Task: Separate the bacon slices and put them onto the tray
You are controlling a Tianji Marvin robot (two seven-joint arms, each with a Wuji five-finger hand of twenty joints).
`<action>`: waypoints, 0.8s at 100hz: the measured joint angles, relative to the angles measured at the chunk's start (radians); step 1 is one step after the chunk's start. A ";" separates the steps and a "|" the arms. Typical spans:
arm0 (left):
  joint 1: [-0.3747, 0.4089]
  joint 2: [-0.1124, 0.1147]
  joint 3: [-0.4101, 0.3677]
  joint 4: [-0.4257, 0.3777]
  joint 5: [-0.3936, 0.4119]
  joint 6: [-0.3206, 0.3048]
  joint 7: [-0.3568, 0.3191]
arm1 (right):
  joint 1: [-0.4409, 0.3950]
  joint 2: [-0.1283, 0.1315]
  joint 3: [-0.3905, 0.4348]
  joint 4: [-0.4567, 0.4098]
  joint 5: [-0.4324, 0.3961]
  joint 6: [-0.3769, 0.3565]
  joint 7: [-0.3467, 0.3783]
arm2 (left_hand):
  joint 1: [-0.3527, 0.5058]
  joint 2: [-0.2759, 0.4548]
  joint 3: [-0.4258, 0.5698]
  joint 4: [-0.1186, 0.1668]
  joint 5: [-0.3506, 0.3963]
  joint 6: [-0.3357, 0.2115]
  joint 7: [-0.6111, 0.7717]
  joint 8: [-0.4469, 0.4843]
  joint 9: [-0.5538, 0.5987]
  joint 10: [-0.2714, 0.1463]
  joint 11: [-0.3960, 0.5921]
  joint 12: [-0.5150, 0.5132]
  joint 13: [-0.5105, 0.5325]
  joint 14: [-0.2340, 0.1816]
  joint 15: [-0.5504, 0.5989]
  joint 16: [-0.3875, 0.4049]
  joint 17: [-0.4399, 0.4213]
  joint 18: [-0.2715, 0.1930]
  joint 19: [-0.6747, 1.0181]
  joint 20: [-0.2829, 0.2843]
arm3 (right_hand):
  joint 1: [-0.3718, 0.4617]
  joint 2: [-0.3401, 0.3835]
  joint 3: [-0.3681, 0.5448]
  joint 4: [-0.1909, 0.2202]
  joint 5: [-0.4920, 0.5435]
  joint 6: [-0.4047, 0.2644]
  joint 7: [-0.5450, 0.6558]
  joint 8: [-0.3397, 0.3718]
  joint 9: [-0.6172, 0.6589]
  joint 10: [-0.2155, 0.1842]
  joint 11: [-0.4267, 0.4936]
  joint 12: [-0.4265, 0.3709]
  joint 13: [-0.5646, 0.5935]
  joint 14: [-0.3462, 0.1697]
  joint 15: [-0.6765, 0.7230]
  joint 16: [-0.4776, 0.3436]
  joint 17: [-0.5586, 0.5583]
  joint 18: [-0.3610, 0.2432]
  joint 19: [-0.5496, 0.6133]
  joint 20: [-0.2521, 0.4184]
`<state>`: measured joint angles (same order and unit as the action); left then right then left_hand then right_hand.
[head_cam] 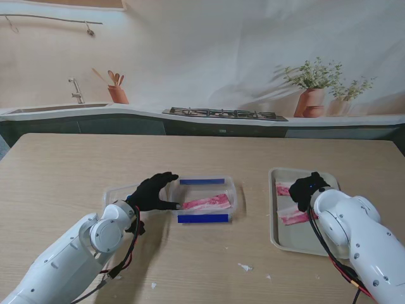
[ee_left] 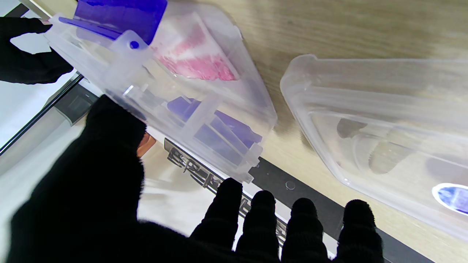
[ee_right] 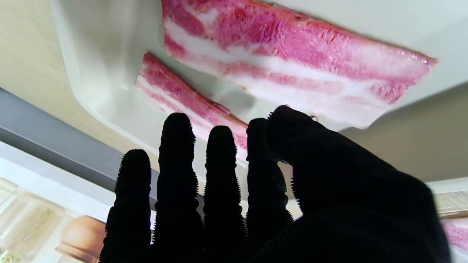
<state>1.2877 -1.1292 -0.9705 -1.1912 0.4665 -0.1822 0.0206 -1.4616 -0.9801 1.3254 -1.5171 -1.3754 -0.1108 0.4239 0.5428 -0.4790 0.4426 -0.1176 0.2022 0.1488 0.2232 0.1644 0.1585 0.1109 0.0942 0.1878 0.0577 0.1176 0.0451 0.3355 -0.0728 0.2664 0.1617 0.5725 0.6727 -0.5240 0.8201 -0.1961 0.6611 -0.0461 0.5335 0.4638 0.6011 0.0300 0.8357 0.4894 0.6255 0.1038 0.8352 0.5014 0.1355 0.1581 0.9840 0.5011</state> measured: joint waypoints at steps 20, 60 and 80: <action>-0.002 0.000 0.001 0.003 0.000 -0.001 0.001 | -0.010 -0.001 -0.002 0.001 -0.005 0.028 -0.084 | -0.005 0.000 -0.004 0.000 0.000 -0.003 0.000 0.000 0.000 0.000 0.000 0.000 0.000 0.000 0.000 0.000 0.000 0.000 0.000 0.000 | -0.057 0.062 -0.038 0.030 -0.097 0.046 -0.147 0.042 -0.180 0.001 -0.082 -0.097 -0.181 0.001 -0.193 -0.087 -0.067 -0.019 -0.067 -0.002; -0.003 -0.001 0.001 0.008 0.000 -0.007 0.005 | -0.069 -0.016 0.063 -0.065 0.024 -0.017 -0.218 | -0.005 0.000 -0.007 0.000 0.000 -0.005 0.000 0.000 0.000 0.000 0.000 0.000 0.000 0.000 0.000 0.000 0.000 0.000 0.000 0.000 | -0.083 0.108 -0.094 0.061 -0.137 0.048 -0.159 0.042 -0.242 0.003 -0.112 -0.129 -0.262 0.002 -0.299 -0.142 -0.108 -0.025 -0.168 -0.046; -0.005 -0.002 0.001 0.016 0.000 -0.016 0.011 | -0.071 -0.022 0.062 -0.092 0.146 -0.037 -0.287 | -0.006 0.000 -0.007 0.000 0.000 -0.005 0.001 0.000 0.000 0.000 0.000 0.000 0.000 0.000 0.000 0.000 0.000 0.000 0.000 0.000 | -0.085 0.143 -0.147 0.071 -0.175 0.065 -0.180 0.042 -0.276 0.024 -0.183 -0.161 -0.302 0.002 -0.381 -0.188 -0.119 -0.032 -0.246 -0.096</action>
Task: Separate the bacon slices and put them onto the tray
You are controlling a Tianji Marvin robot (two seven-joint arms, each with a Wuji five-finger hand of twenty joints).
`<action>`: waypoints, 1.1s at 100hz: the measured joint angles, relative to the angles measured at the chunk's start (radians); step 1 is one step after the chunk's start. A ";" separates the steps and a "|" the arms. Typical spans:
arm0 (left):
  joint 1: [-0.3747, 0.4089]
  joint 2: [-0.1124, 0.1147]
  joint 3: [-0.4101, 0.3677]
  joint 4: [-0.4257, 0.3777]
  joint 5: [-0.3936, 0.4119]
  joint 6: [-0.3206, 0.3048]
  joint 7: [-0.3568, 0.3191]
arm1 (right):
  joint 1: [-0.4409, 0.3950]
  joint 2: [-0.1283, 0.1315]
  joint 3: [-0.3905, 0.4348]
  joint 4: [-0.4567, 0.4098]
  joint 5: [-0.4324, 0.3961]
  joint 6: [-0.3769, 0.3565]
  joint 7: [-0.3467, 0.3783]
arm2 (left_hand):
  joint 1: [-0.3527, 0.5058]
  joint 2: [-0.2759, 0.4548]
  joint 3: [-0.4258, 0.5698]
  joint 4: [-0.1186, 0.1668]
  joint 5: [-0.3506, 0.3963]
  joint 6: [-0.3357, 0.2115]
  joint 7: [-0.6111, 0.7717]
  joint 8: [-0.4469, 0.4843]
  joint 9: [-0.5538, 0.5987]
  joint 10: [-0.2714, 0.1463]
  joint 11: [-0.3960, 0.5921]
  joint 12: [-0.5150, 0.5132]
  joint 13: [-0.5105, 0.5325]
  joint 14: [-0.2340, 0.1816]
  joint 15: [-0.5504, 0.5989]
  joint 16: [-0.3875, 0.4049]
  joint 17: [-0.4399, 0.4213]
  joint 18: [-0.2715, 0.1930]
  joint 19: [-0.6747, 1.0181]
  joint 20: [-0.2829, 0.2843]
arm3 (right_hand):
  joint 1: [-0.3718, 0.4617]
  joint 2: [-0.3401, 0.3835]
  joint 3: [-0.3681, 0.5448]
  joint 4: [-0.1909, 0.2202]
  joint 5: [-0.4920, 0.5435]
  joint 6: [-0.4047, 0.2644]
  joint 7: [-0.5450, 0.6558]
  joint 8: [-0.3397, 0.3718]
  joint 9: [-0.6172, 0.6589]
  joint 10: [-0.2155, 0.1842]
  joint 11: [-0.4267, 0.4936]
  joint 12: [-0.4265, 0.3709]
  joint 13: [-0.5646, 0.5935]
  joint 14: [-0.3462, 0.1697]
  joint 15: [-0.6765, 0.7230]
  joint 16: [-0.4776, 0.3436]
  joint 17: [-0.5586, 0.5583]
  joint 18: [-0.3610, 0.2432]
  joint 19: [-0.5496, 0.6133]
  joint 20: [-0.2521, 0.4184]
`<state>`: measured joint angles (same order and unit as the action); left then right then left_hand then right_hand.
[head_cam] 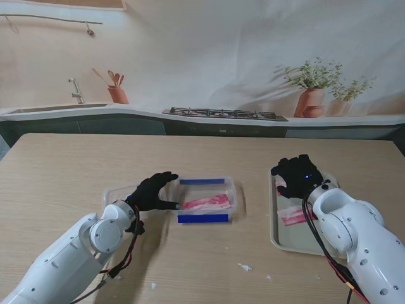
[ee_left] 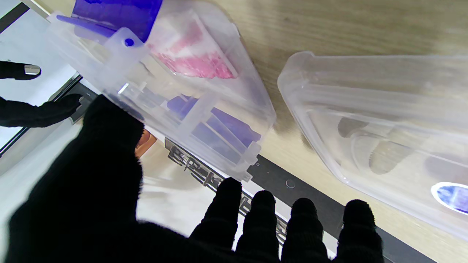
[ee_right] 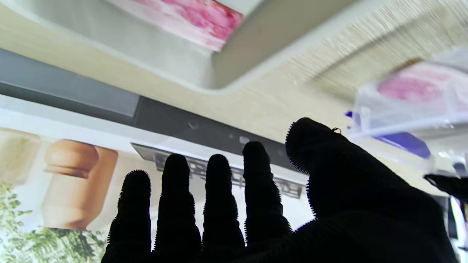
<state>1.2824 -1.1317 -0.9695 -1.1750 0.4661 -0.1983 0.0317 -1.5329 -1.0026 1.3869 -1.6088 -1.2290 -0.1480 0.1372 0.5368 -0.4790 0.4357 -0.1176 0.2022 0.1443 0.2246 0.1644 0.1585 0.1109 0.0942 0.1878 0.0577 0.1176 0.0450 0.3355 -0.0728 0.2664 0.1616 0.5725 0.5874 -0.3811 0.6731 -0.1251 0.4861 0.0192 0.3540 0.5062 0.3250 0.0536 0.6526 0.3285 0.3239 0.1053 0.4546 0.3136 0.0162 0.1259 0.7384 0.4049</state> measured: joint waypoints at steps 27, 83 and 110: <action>-0.001 -0.001 -0.001 0.006 -0.001 -0.006 0.004 | 0.017 -0.005 -0.038 -0.064 0.127 -0.050 0.038 | -0.001 0.000 0.000 0.000 0.000 0.000 0.000 0.000 0.000 0.000 0.000 0.000 0.000 0.000 0.000 0.000 0.000 0.000 0.000 0.000 | -0.032 0.003 -0.042 0.000 -0.036 0.034 -0.038 -0.004 -0.038 0.015 -0.019 -0.010 -0.030 0.000 -0.023 -0.011 -0.002 0.000 -0.044 -0.017; 0.012 0.001 -0.015 -0.010 0.000 -0.006 -0.003 | 0.192 -0.011 -0.309 -0.013 0.321 -0.016 0.105 | 0.012 0.000 0.000 0.000 0.000 0.012 0.000 0.000 0.000 0.000 0.000 0.000 0.000 0.000 0.000 0.000 0.000 0.000 0.000 0.000 | 0.005 0.003 -0.025 0.000 0.003 0.037 0.001 -0.002 0.036 0.025 0.056 0.023 0.038 0.012 0.081 0.029 0.072 -0.027 0.032 0.002; 0.015 0.001 -0.018 -0.014 -0.002 -0.006 -0.006 | 0.313 -0.021 -0.448 0.130 0.398 0.031 0.117 | 0.015 0.000 0.003 0.000 0.000 0.012 0.000 0.000 0.000 0.000 0.000 0.000 0.000 0.000 0.000 0.000 0.000 0.000 0.000 0.000 | 0.015 0.003 -0.017 0.000 0.003 0.046 0.001 -0.002 0.036 0.026 0.056 0.023 0.038 0.012 0.081 0.029 0.072 -0.039 0.054 0.002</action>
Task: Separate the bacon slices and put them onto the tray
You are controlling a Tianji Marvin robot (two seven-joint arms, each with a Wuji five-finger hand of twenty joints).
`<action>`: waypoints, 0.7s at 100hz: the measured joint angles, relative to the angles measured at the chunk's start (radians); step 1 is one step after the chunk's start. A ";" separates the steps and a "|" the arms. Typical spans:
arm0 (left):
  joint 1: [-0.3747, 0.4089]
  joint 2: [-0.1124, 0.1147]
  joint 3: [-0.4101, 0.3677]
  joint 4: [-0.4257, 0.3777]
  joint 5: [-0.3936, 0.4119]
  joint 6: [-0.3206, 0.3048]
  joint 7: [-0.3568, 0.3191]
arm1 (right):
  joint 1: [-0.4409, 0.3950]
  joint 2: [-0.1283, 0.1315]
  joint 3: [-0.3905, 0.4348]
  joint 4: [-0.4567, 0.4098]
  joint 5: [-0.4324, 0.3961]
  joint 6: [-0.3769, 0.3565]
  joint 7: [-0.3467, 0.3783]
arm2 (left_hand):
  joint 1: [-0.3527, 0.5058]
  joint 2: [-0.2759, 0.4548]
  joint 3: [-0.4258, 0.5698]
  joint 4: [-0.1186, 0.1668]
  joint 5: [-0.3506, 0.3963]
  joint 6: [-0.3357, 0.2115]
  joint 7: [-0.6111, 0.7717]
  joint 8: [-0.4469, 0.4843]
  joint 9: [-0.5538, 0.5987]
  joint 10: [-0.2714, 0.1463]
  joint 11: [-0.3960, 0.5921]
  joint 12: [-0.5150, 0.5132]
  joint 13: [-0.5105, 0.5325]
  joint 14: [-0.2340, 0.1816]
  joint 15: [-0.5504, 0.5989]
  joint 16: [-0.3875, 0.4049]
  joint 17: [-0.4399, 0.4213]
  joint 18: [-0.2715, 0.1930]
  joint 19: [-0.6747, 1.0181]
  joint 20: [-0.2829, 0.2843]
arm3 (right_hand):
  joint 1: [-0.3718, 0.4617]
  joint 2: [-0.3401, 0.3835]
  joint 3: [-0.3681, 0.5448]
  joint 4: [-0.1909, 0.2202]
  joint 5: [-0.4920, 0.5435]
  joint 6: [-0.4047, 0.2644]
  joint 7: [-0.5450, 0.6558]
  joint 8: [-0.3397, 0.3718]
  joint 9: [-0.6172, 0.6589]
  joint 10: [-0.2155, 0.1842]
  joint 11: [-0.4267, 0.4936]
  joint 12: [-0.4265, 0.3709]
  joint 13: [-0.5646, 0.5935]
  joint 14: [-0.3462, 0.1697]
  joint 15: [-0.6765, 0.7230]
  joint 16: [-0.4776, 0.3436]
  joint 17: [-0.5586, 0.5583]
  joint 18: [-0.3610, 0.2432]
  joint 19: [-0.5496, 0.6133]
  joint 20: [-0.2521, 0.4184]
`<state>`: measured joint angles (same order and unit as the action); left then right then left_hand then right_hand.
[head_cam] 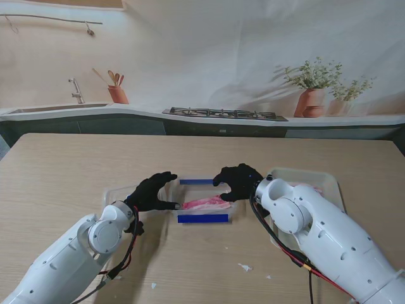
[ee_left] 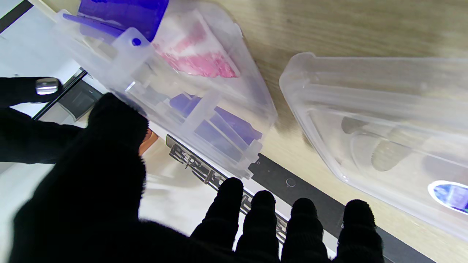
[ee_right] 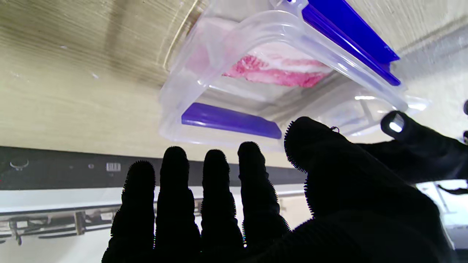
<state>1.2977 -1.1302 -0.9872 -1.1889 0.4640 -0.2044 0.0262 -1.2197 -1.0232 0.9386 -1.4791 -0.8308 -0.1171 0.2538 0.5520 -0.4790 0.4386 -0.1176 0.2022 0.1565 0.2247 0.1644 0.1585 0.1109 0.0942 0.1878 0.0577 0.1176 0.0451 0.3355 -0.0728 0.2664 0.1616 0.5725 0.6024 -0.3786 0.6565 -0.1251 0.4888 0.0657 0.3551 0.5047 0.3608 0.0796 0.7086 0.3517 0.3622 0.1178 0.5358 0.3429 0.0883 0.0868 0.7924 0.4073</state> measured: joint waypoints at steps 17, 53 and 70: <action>0.001 0.000 -0.001 -0.001 -0.001 0.000 -0.001 | 0.083 -0.006 -0.093 0.078 0.035 0.023 0.003 | 0.000 0.000 0.003 0.000 0.000 0.000 0.000 0.000 0.000 0.000 0.000 0.000 0.000 0.000 0.000 0.000 0.000 0.000 0.000 0.000 | 0.012 -0.001 0.019 0.000 0.000 0.000 0.000 0.000 0.000 0.000 0.000 0.000 0.000 -0.001 -0.004 0.000 0.002 -0.016 0.001 0.000; 0.001 0.002 0.000 -0.005 -0.002 0.000 -0.007 | 0.226 -0.041 -0.267 0.220 0.164 0.063 -0.052 | -0.017 0.005 0.010 0.000 0.000 0.000 0.000 0.000 0.000 0.000 0.000 0.000 0.000 0.000 0.000 0.000 0.000 0.000 0.000 0.000 | 0.026 -0.001 0.032 0.000 -0.014 0.001 -0.004 0.000 -0.024 0.000 0.000 0.000 0.036 -0.038 0.065 0.012 -0.021 0.033 0.001 -0.038; -0.001 0.001 0.002 -0.013 -0.004 0.000 -0.009 | 0.277 -0.063 -0.317 0.270 0.195 0.083 -0.060 | -0.030 0.014 -0.005 0.000 0.000 0.000 0.000 0.000 0.000 0.000 0.000 0.000 0.000 0.000 0.000 0.000 0.000 0.000 0.000 0.000 | 0.026 -0.002 0.032 0.000 -0.014 0.001 -0.004 0.000 -0.024 0.000 0.000 0.000 0.037 -0.038 0.065 0.012 -0.036 0.033 -0.015 -0.067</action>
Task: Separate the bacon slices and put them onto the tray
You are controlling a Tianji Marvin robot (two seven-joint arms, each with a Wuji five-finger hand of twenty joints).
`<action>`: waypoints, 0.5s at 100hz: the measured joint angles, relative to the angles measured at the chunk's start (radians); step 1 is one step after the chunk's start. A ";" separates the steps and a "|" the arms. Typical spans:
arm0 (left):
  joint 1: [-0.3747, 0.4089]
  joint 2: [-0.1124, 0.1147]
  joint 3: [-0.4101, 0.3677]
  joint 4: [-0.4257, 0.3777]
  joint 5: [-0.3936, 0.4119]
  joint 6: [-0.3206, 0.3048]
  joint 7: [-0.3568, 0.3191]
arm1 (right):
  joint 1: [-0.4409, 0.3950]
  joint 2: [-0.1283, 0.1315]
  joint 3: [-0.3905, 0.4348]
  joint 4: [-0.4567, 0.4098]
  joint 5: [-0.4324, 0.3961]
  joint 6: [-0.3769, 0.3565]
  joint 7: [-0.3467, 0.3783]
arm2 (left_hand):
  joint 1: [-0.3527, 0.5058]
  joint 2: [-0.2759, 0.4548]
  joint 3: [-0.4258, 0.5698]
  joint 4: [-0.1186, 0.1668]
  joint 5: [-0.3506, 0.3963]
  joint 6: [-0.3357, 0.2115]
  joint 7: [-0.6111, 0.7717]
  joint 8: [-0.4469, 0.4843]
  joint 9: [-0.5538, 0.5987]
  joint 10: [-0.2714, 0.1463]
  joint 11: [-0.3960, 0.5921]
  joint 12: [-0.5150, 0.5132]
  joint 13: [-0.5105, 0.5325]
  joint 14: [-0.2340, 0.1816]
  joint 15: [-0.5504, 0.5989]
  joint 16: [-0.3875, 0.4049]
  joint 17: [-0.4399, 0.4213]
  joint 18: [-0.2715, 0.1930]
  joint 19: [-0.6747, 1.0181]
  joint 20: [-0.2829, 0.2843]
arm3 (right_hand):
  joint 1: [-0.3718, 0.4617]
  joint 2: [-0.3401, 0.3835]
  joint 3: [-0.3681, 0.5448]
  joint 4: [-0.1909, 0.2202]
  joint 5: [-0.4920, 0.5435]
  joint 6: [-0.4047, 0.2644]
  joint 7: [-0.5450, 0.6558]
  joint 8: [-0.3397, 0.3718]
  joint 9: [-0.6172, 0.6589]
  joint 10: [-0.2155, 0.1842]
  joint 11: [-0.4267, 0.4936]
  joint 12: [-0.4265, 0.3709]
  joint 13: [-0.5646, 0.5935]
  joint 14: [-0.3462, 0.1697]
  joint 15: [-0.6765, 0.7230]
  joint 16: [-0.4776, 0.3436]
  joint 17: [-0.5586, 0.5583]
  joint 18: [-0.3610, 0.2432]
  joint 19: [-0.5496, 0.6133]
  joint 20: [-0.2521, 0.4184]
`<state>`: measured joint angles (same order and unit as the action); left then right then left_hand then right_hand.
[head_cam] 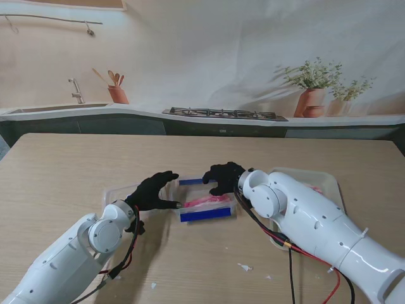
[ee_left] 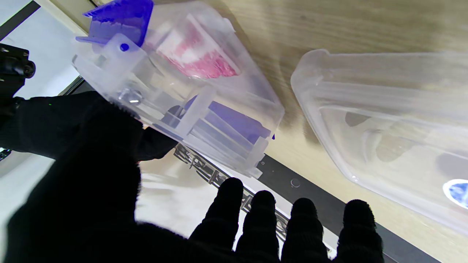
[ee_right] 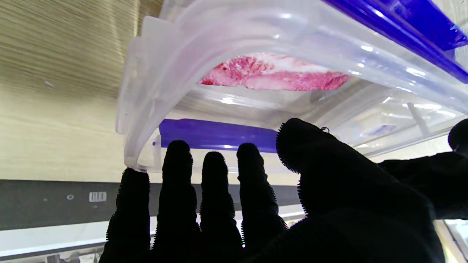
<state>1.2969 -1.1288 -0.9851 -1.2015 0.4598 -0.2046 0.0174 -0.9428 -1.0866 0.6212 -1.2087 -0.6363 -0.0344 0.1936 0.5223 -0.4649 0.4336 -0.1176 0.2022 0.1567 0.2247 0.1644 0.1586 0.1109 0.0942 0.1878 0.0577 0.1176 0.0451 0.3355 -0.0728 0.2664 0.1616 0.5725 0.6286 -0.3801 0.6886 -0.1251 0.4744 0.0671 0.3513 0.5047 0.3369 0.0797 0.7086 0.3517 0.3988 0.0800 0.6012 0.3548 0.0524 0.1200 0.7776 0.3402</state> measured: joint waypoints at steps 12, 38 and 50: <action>0.000 -0.001 -0.003 -0.004 -0.001 0.000 0.001 | 0.019 -0.011 -0.024 0.023 0.022 0.009 -0.008 | -0.002 0.000 0.000 0.000 0.000 0.000 0.000 0.000 0.000 0.000 0.000 0.000 0.000 0.000 0.000 0.000 0.000 0.000 0.000 0.000 | 0.000 0.000 0.000 0.000 0.000 0.000 0.000 0.000 0.000 0.000 0.012 0.005 0.000 0.000 0.000 -0.001 -0.020 0.009 -0.005 -0.008; 0.000 -0.002 -0.005 -0.004 -0.001 -0.004 0.003 | 0.006 -0.020 -0.009 0.015 0.034 0.027 -0.011 | -0.007 0.000 0.000 0.000 0.000 0.000 0.000 0.000 0.000 0.000 0.000 0.000 0.000 0.000 0.000 0.000 0.000 0.000 0.000 0.000 | 0.000 0.000 0.000 0.000 -0.001 0.001 0.000 0.000 0.001 0.000 0.017 0.006 0.000 0.009 -0.010 -0.009 -0.032 0.023 -0.025 -0.022; 0.001 -0.001 -0.005 0.000 0.001 -0.005 0.003 | -0.035 -0.006 0.023 -0.049 0.005 0.025 0.005 | 0.020 -0.016 0.018 0.000 0.000 0.000 0.000 0.000 0.000 0.000 0.000 0.000 0.000 0.000 0.000 0.000 0.000 0.000 0.000 0.000 | 0.000 0.000 0.000 0.000 -0.001 0.002 0.000 0.000 0.001 0.000 0.017 0.005 -0.015 0.018 -0.059 -0.011 -0.031 0.048 -0.034 -0.029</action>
<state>1.2983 -1.1302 -0.9896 -1.2019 0.4608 -0.2091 0.0203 -0.9781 -1.0923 0.6438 -1.2577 -0.6308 -0.0095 0.1982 0.5426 -0.4807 0.4519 -0.1176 0.2022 0.1568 0.2247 0.1644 0.1586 0.1109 0.0942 0.1878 0.0577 0.1176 0.0451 0.3355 -0.0728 0.2664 0.1616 0.5725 0.6286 -0.3803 0.6886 -0.1251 0.4739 0.0691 0.3513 0.5047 0.3378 0.0799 0.7255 0.3565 0.3841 0.0977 0.5424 0.3438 0.0211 0.1677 0.7440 0.3107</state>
